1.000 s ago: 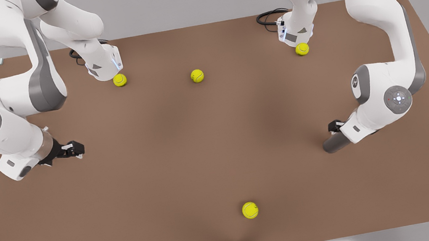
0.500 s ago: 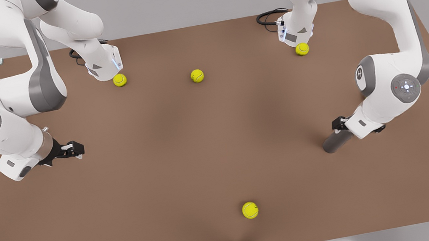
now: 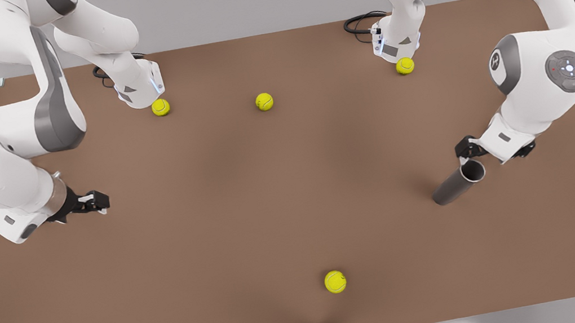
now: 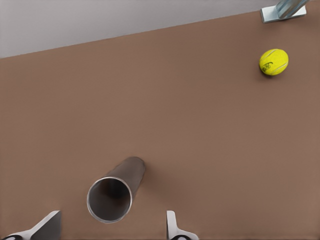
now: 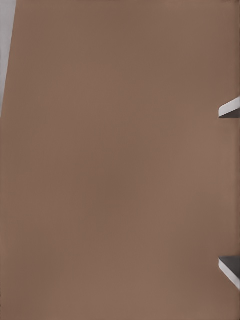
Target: Put the tennis tube upright
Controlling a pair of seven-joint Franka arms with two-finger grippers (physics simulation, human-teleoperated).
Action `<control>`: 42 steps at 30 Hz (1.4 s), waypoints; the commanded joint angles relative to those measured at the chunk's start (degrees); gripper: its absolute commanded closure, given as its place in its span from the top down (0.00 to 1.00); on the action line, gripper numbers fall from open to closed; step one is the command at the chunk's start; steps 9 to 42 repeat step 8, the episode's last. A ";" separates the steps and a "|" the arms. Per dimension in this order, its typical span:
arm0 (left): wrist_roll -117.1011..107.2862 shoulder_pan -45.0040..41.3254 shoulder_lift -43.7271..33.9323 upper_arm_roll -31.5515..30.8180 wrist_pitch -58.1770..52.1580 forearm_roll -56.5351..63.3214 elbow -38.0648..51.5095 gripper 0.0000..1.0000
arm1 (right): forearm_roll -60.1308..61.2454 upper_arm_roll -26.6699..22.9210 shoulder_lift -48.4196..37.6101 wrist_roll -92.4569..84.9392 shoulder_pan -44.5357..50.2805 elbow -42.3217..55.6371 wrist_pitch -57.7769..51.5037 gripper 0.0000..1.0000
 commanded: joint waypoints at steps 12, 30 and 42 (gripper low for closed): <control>0.09 0.02 0.04 0.00 0.09 0.91 -0.13 1.00 | 0.00 0.01 0.04 -0.18 0.09 -0.09 -0.44 1.00; 0.09 0.02 0.04 0.00 0.09 0.91 -0.13 1.00 | 0.00 0.01 0.04 -0.18 0.09 -0.09 -0.44 1.00; 0.09 0.02 0.04 0.00 0.09 0.91 -0.13 1.00 | 0.00 0.01 0.04 -0.18 0.09 -0.09 -0.44 1.00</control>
